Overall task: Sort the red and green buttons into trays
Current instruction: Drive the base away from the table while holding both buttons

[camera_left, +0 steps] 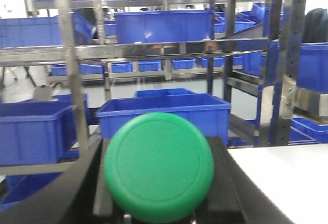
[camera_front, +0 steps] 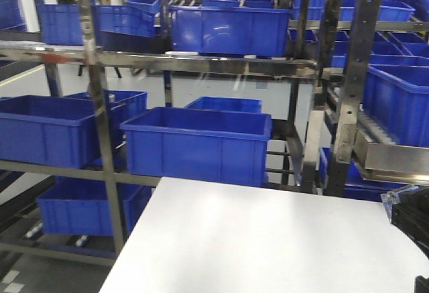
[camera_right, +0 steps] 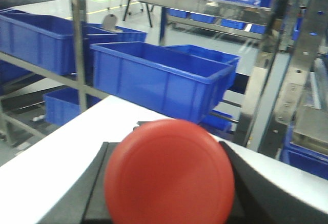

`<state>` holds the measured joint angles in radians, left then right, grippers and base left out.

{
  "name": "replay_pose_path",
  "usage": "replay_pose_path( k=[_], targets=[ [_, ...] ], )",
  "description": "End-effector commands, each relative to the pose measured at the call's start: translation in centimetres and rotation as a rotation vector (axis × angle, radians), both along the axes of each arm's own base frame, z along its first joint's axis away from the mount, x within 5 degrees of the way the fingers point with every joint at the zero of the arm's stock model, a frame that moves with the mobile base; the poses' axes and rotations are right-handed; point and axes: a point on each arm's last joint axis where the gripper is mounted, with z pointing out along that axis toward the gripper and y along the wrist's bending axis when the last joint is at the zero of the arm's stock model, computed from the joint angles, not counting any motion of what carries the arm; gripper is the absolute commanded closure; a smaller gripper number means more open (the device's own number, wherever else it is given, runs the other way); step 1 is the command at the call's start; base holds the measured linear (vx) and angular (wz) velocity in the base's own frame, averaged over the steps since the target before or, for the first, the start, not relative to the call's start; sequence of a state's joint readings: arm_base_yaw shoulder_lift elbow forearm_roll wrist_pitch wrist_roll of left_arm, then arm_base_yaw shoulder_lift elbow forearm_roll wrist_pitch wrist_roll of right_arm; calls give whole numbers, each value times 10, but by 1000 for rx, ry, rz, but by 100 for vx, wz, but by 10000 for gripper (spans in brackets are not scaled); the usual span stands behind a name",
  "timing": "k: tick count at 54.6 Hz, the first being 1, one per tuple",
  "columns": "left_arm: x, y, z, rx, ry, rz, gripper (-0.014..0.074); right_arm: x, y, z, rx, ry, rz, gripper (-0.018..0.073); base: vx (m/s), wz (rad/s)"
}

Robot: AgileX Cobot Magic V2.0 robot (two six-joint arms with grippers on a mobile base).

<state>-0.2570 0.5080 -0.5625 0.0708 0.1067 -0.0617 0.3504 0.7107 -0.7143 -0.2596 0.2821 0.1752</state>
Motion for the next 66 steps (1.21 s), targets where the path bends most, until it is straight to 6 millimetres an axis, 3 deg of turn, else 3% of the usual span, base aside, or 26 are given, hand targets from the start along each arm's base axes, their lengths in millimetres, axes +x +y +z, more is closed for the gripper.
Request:
replay_pose_path(
  k=[1, 39, 66],
  targets=[
    [-3, -1, 20, -37, -118, -14, 602, -1, 1, 18, 16, -116, 19, 568, -21, 28],
    [-3, -1, 20, -38, -119, -15, 602, -1, 1, 18, 16, -116, 19, 568, -12, 32],
    [-3, -1, 20, -38, -119, -15, 602, -1, 1, 18, 16, -116, 19, 568, 3, 55]
  ],
)
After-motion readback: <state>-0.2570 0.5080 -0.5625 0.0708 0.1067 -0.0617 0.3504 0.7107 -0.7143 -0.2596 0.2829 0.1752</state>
